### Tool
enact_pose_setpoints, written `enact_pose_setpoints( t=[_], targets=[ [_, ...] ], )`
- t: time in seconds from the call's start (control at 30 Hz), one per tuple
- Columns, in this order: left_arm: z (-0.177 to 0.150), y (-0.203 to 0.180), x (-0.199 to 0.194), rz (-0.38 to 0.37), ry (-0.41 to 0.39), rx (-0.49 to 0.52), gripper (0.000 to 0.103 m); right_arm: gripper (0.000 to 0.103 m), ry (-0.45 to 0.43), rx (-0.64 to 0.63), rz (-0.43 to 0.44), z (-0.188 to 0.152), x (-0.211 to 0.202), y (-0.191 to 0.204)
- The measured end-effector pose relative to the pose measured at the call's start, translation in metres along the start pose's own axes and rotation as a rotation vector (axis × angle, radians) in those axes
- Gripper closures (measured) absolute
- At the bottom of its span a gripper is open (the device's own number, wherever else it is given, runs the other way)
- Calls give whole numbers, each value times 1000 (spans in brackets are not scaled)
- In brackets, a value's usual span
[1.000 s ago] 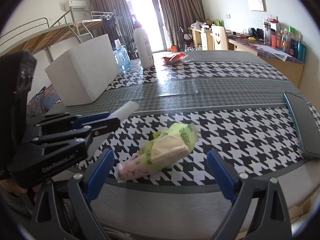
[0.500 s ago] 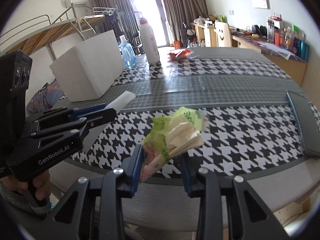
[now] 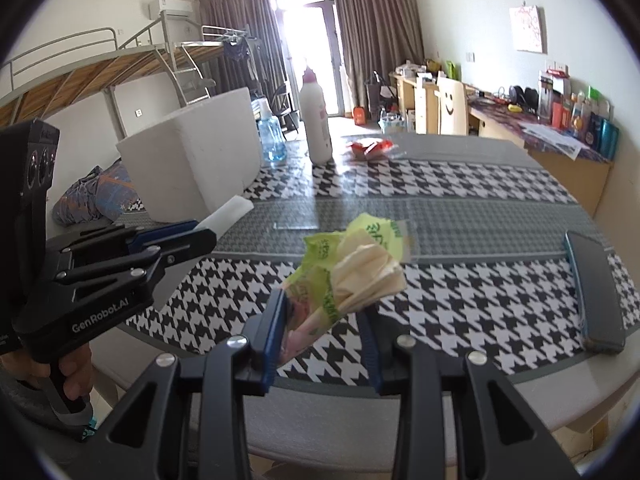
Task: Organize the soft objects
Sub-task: 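Lift the white stick and floral packet and carry both to the foam box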
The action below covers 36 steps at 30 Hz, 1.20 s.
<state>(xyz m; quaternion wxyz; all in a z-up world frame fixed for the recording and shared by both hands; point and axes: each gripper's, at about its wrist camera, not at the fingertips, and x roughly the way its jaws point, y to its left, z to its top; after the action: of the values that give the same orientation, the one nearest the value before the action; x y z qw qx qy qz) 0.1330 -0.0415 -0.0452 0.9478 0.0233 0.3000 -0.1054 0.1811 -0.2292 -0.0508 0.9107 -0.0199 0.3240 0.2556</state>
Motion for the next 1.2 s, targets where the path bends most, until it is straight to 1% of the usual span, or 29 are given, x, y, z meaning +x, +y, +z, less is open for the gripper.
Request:
enact_pose_setpoints(
  t=[0.23, 0.4, 0.5, 0.6, 0.8, 1.2],
  targets=[
    [5, 8, -9, 19, -23, -5, 85, 63, -30, -26, -1, 11, -2, 1],
    [10, 13, -16, 2, -34, -13, 85, 63, -47, -39, 3, 17, -3, 2],
    [12, 14, -18, 13, -45, -16, 85, 63, -58, -46, 7, 21, -4, 3],
    [14, 18, -23, 24, -55, -16, 85, 63, -88, -67, 19, 23, -7, 5],
    [20, 22, -31, 36, -81, -13, 85, 63, -97, -78, 19, 31, -5, 6],
    [31, 29, -45, 67, -135, -7, 85, 63, -145, -110, 30, 46, -10, 13]
  ],
)
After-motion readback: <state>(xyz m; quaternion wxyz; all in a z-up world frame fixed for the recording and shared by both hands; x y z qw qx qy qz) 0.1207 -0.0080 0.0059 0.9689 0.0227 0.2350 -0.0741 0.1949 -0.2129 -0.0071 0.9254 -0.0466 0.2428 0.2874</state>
